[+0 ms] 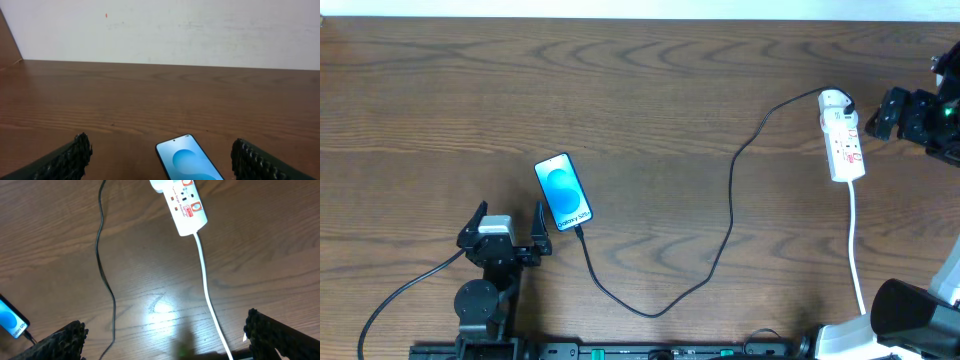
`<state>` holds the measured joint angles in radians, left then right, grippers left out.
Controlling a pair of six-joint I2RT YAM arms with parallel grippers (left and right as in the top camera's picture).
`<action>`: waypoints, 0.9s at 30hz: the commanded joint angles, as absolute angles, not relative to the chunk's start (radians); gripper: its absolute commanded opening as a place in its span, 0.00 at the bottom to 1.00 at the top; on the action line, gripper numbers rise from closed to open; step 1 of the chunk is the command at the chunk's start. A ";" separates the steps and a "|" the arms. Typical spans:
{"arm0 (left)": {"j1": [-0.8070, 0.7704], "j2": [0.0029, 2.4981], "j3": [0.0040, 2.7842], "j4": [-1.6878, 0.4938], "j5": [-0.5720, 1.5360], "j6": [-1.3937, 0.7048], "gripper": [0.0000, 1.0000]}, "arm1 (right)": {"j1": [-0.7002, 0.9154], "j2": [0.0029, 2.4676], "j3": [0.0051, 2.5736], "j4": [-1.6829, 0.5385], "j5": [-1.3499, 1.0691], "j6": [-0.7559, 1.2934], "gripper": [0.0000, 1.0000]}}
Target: Plug charger to phone and switch on socket
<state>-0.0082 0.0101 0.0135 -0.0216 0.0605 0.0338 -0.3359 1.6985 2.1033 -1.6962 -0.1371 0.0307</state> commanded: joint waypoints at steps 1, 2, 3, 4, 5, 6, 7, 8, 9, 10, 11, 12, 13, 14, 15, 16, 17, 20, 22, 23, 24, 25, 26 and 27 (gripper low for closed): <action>-0.002 0.001 0.004 -0.068 0.060 0.041 0.91 | -0.330 1.691 2.106 -1.698 -0.133 0.029 0.99; -0.002 0.001 0.004 -0.068 0.064 0.041 0.91 | -0.330 1.691 2.106 -1.698 -0.133 0.029 0.99; -0.002 0.001 0.004 -0.068 0.068 0.041 0.91 | -0.330 1.691 2.106 -1.698 -0.133 0.029 0.99; -0.002 0.001 0.004 -0.067 0.071 0.041 0.91 | -0.330 1.691 2.106 -1.698 -0.133 0.029 0.99; -0.002 0.001 0.004 -0.067 0.075 0.041 0.91 | -0.330 1.691 2.106 -1.698 -0.133 0.029 0.99; -0.002 0.001 0.004 -0.067 0.078 0.041 0.91 | -0.330 1.691 2.106 -1.698 -0.133 0.029 0.99; -0.002 0.001 0.004 -0.067 0.082 0.041 0.91 | -0.330 1.691 2.106 -1.698 -0.133 0.029 0.99; -0.002 0.001 0.004 -0.067 0.084 0.041 0.91 | -0.330 1.691 2.106 -1.698 -0.133 0.029 0.99; -0.002 0.001 0.004 -0.067 0.086 0.041 0.91 | -0.330 1.691 2.106 -1.698 -0.133 0.029 0.99; -0.002 0.001 0.004 -0.067 0.086 0.041 0.91 | -0.330 1.691 2.106 -1.698 -0.133 0.029 0.99; -0.002 0.001 0.004 -0.067 0.086 0.041 0.91 | -0.330 1.691 2.106 -1.698 -0.133 0.029 0.99; -0.002 0.001 0.004 -0.067 0.085 0.041 0.91 | -0.330 1.691 2.106 -1.698 -0.133 0.029 0.99; -0.002 0.001 0.004 -0.067 0.085 0.041 0.91 | -0.330 1.691 2.106 -1.698 -0.133 0.029 0.99; -0.002 0.001 0.004 -0.067 0.084 0.041 0.91 | -0.330 1.691 2.106 -1.698 -0.133 0.029 0.99; -0.002 0.001 0.004 -0.066 0.085 0.041 0.91 | -0.330 1.691 2.106 -1.698 -0.133 0.029 0.99; -0.002 0.001 0.004 -0.066 0.085 0.041 0.91 | -0.330 1.691 2.106 -1.698 -0.133 0.029 0.99; -0.002 0.001 0.004 -0.066 0.085 0.041 0.91 | -0.330 1.691 2.106 -1.698 -0.133 0.029 0.99; -0.002 0.001 0.004 -0.066 0.085 0.041 0.91 | -0.330 1.691 2.106 -1.698 -0.133 0.029 0.99; -0.002 0.001 0.004 -0.066 0.085 0.041 0.91 | -0.330 1.691 2.106 -1.698 -0.133 0.029 0.99; -0.002 0.001 0.004 -0.066 0.085 0.041 0.91 | -0.330 1.691 2.106 -1.698 -0.133 0.029 0.99; -0.002 0.002 0.004 -0.066 0.085 0.041 0.91 | -0.330 1.691 2.106 -1.698 -0.133 0.029 0.99; -0.002 0.002 0.004 -0.066 0.084 0.041 0.91 | -0.330 1.691 2.106 -1.698 -0.133 0.029 0.99; -0.002 0.004 0.004 -0.066 0.084 0.041 0.91 | -0.330 1.691 2.106 -1.698 -0.133 0.029 0.99; -0.002 0.004 0.004 -0.066 0.085 0.041 0.91 | -0.330 1.691 2.106 -1.698 -0.133 0.029 0.99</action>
